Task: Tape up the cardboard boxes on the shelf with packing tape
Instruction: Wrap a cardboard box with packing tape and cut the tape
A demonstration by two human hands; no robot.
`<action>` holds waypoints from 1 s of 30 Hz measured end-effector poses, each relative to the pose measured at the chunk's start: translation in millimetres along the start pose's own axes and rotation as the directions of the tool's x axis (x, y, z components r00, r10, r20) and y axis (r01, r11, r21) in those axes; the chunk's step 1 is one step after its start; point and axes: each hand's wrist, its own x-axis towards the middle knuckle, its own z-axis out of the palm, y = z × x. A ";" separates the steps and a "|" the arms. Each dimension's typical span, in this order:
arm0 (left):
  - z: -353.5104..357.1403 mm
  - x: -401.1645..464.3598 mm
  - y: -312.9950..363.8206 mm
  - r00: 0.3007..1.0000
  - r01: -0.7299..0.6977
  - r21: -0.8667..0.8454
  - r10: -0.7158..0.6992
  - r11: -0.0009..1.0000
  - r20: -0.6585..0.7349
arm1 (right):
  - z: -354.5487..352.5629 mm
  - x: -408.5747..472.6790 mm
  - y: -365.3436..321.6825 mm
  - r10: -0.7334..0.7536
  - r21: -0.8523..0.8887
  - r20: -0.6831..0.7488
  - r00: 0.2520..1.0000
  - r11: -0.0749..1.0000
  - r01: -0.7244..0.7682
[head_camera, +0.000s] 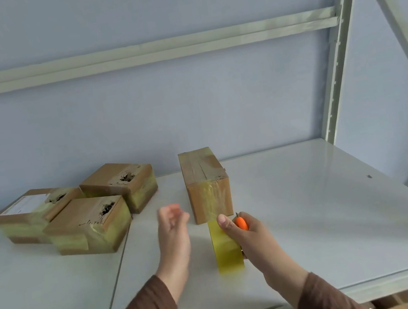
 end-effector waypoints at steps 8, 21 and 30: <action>24.6 -14.6 25.8 0.869 0.337 0.048 -0.331 0.940 0.368 | -45.2 39.3 -29.8 -0.124 -0.344 -0.086 0.989 0.935 0.087; 28.2 -24.6 34.0 0.850 0.357 0.038 -0.341 0.933 0.401 | -46.2 82.1 -61.4 -0.437 -0.801 0.516 0.736 0.056 0.595; 22.2 -15.1 32.2 0.842 0.370 0.139 -0.395 0.919 0.367 | -62.8 99.7 -41.7 -0.303 -0.876 0.470 0.829 -0.048 0.480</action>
